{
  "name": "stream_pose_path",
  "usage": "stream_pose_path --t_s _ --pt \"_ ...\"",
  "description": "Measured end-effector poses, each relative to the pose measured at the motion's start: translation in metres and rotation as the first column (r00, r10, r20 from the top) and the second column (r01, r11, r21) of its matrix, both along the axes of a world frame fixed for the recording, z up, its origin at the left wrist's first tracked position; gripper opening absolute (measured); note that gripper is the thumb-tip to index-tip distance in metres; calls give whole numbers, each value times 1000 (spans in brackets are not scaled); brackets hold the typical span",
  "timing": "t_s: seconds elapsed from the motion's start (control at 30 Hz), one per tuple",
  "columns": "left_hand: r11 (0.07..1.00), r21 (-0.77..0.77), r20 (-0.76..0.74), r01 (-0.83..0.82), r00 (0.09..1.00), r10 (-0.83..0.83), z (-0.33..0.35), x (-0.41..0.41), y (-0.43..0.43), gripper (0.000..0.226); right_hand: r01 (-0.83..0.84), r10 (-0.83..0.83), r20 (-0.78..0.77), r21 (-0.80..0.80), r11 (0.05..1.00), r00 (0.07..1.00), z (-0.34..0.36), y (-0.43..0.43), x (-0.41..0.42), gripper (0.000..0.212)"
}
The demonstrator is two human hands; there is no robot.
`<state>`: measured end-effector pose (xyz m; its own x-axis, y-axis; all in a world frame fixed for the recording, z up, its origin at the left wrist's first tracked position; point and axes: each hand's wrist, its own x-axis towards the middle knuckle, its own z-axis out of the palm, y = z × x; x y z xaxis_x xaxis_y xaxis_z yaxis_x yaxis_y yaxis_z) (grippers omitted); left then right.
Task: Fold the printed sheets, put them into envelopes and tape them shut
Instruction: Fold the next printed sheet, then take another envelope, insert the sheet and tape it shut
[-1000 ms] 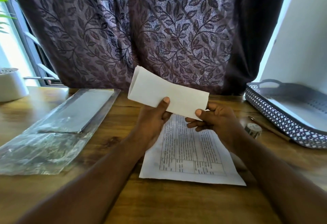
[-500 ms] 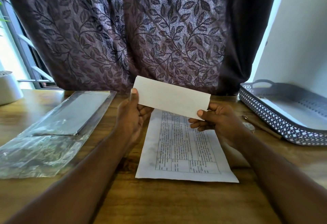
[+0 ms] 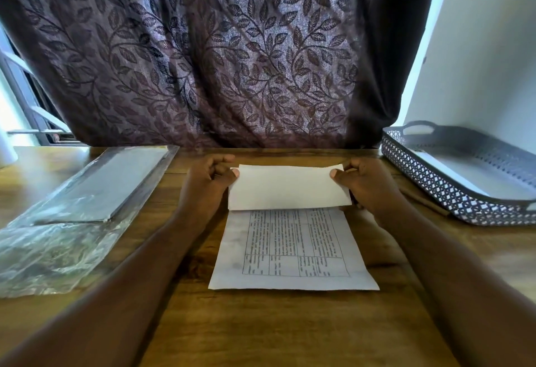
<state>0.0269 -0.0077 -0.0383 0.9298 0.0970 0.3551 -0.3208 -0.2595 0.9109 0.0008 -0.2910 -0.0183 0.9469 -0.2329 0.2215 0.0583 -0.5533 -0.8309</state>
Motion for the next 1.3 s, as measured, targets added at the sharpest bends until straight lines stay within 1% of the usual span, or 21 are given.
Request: stream_pose_path --t_s 0.03,0.07,0.1,0.13,0.17,0.23,0.3,0.37,0.43,0.53,0.6,0.67,0.77,0.83,0.9,0.97,1.1,1.17,1.23,1.3 --pt "997 64 -4 -34 999 34 -4 3 1 20 38 -37 10 -144 989 999 -2 -2 2 19" --pt "990 133 -7 -56 998 57 -7 6 1 20 68 -64 23 -282 957 998 -3 -2 4 23" --pt "975 213 -8 -66 998 69 -11 6 1 19 88 -81 34 -384 919 996 -5 -2 5 26" --pt "952 299 -9 -67 997 73 -13 6 0 19 95 -86 41 -446 890 995 -6 -1 5 26" --pt "925 375 -10 -64 997 73 -15 6 -1 19 88 -80 36 -465 881 996 -8 0 5 25" --pt "881 468 -7 -74 996 87 -16 5 -2 23 58 -68 -5 -460 886 998 -11 1 5 25" --pt "854 506 31 -123 992 125 -13 5 -3 28 49 -70 -24 -493 869 997 -14 2 6 26" --pt "846 509 70 -158 987 142 -10 2 -4 26 85 -83 27 -508 857 996 -14 2 7 22" --pt "845 507 102 -169 985 136 -7 -5 -4 22 121 -80 104 -479 870 991 -10 4 4 18" --pt "815 557 133 -160 986 102 -2 -18 -4 13 141 -69 173 -454 880 983 -3 17 -6 16" --pt "784 593 177 -184 980 96 0 -27 -3 8 110 -31 200 -397 911 979 0 35 -14 9" --pt "755 623 200 -206 975 101 4 -37 3 13 46 27 214 -329 943 976 3 60 -23 8" --pt "716 668 214 -205 974 80 8 -52 24 20 -73 149 204 -338 938 968 0 113 -38 12" --pt "732 652 195 -199 977 92 9 -64 47 20 -202 291 201 -371 906 935 -4 156 -49 16" --pt "741 634 238 -219 968 82 6 -73 71 22 -327 416 167 -392 860 894 -11 191 -59 21" --pt "731 631 274 -259 956 103 3 -84 103 25 -414 497 108 -417 809 861 -15 227 -69 27" --pt "708 603 360 -367 918 169 -5 -105 172 33 -507 610 66 -489 709 789 -17 287 -82 27" --pt "687 598 344 -412 907 244 -6 -118 204 37 -529 645 49 -526 666 763 -17 312 -89 29" --pt "632 629 313 -452 892 326 -8 -126 227 38 -521 660 66 -557 646 748 -17 328 -97 29" --pt "585 670 257 -458 882 396 -13 -134 248 40 -523 688 94 -577 627 720 -18 344 -104 28"
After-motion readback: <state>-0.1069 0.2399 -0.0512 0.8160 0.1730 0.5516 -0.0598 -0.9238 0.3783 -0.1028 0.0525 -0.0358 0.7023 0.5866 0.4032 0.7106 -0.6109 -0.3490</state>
